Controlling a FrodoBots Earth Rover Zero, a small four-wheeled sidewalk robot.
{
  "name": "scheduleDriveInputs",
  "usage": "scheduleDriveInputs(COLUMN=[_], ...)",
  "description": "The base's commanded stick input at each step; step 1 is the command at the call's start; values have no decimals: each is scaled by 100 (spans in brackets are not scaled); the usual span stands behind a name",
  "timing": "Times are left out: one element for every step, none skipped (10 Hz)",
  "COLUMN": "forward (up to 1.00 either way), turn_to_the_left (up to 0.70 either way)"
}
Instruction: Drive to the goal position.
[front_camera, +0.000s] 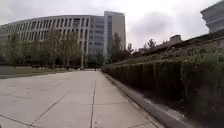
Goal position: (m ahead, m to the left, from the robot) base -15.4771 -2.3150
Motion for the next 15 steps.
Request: scheduleDriveInputs(forward=[0, 0, 0, 0, 0, 0, 0, 0, 0, 0, 0, 0, 0, 0, 0], turn_to_the_left=[0, 0, 0, 0, 6, 70, 70, 70, 70, 70, 70, 70, 70, 70, 70])
